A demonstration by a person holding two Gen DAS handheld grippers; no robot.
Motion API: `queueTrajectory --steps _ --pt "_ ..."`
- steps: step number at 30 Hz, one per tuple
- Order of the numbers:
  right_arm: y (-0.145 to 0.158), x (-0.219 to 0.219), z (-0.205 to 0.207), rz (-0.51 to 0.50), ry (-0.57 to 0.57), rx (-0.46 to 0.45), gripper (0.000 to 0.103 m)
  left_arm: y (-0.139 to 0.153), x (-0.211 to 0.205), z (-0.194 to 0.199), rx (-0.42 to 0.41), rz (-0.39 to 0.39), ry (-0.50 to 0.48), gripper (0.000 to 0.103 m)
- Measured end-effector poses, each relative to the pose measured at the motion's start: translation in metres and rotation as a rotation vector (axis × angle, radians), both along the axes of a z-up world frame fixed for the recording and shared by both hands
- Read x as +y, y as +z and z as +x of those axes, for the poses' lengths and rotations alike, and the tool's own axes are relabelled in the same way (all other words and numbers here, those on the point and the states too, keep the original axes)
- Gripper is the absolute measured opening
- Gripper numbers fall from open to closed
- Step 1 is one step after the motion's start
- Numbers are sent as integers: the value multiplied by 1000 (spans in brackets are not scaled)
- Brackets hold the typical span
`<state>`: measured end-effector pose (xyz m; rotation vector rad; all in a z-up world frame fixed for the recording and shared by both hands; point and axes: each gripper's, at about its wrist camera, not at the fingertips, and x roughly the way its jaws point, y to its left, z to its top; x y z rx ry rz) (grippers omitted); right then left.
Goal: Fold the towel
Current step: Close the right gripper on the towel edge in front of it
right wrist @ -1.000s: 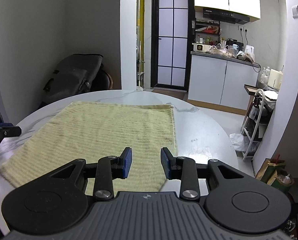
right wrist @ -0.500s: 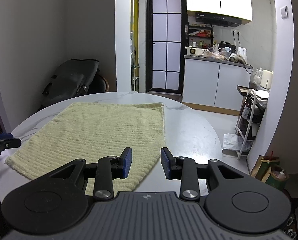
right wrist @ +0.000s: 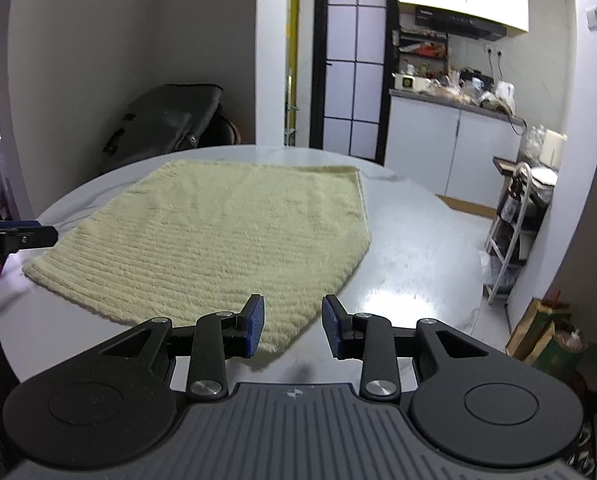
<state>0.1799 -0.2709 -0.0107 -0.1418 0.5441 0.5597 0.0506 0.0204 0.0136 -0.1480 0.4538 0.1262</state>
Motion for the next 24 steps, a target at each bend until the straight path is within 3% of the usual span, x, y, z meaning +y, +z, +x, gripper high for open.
queueTrajectory --steps 3,6,11,17,24 --pt "-6 4 1 7 2 17 36 -3 1 1 6 -8 -14 55" --pt "-11 10 1 7 12 1 36 -8 2 5 29 -18 -31 63" --pt "-15 14 4 22 -5 -18 33 -12 8 4 10 -32 -34 63" --pt "-15 20 1 10 27 -42 11 -14 16 -1 -6 -80 -44 63" --pt "-6 25 -1 -1 45 -72 9 -12 16 -5 -23 -88 -50 63"
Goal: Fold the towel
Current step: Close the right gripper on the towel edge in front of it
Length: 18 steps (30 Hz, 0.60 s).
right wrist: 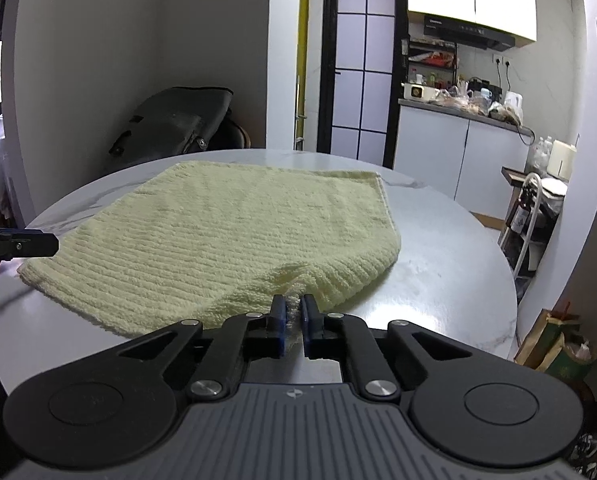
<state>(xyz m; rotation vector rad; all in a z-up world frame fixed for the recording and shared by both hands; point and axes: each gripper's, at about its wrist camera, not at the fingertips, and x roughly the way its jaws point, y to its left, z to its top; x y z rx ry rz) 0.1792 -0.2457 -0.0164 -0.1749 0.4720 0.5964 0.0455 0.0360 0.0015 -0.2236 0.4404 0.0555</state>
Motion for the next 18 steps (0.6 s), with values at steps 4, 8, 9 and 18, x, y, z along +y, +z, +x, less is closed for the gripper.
queueTrajectory --steps 4,8,9,18 --pt "10 3 -1 -2 13 -23 8 0 0 -2 -6 -3 0 64" --pt "19 12 2 2 26 -39 8 0 1 -4 -11 -15 -4 64" --pt "21 15 3 0 30 -41 9 0 1 -4 -13 -17 -5 65" --pt "30 40 6 -4 67 -57 9 0 4 -3 -20 -28 -12 68"
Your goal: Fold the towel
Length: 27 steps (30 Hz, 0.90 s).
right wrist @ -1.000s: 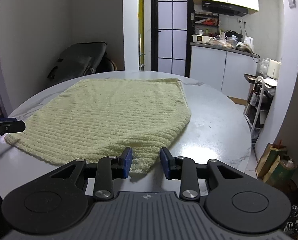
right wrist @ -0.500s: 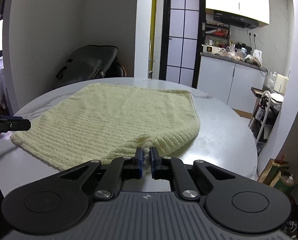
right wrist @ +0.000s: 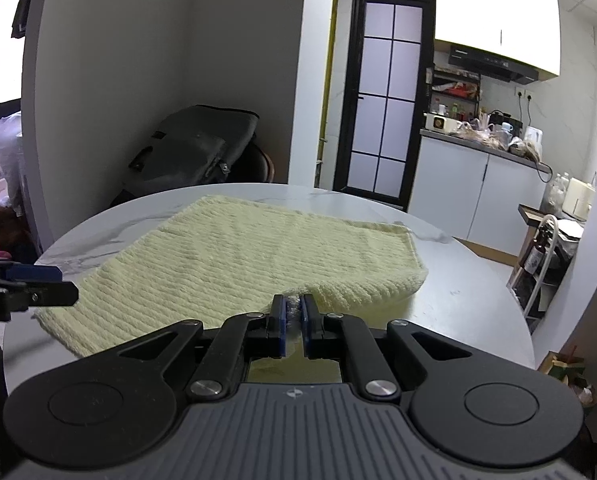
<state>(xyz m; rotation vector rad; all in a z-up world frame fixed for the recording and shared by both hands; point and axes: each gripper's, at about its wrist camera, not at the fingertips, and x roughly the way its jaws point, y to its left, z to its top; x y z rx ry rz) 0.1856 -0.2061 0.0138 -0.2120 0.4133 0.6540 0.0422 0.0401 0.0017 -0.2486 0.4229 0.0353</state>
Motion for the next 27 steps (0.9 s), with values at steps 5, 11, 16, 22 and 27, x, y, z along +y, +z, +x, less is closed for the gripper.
queueTrajectory --steps 5,11,16,22,27 --pt "-1 14 4 6 15 17 10 1 0 0 0 6 0 68" --pt "-8 31 4 -14 53 48 15 1 1 0 -1 5 3 68" --pt "-12 44 -4 -20 99 47 34 1 2 1 3 8 -1 69" --pt "-14 50 -14 -24 126 37 36 1 3 0 -1 1 2 69" --pt "-12 45 -14 -27 109 26 36 1 2 0 1 5 2 69"
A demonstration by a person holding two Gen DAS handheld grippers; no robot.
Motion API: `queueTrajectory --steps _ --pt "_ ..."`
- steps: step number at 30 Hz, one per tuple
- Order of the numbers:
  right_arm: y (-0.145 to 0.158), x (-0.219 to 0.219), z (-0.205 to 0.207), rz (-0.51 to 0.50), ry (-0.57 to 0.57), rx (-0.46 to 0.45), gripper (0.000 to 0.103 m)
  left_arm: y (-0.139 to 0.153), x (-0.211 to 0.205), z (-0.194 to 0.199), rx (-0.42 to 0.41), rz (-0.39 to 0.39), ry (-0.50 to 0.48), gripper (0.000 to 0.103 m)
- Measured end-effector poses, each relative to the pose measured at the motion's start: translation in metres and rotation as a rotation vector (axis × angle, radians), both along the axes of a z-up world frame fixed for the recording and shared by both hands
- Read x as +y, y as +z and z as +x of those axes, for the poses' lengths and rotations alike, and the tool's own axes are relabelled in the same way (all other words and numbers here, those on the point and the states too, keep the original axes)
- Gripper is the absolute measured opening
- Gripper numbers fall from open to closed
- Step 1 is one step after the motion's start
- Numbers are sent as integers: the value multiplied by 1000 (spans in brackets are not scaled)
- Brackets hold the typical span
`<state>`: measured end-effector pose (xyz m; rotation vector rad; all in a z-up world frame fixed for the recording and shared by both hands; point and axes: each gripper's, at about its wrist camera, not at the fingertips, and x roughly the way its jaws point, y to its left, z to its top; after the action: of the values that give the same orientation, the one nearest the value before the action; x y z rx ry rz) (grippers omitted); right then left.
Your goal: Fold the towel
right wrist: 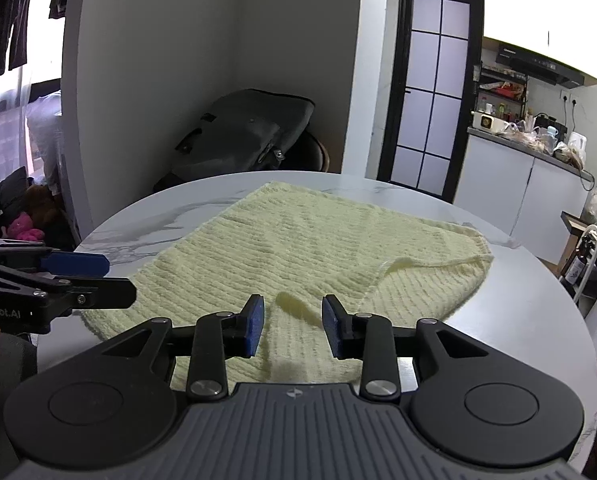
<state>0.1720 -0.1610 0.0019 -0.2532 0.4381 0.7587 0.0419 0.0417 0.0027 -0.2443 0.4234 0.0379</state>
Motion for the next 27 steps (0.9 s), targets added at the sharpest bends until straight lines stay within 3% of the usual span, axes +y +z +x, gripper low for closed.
queueTrajectory --steps 7,27 --pt "-3 -9 9 -11 -49 14 36 -1 -8 -4 -4 1 4 69" --pt "-15 9 34 -57 -44 15 36 -1 -3 0 8 -10 -1 70"
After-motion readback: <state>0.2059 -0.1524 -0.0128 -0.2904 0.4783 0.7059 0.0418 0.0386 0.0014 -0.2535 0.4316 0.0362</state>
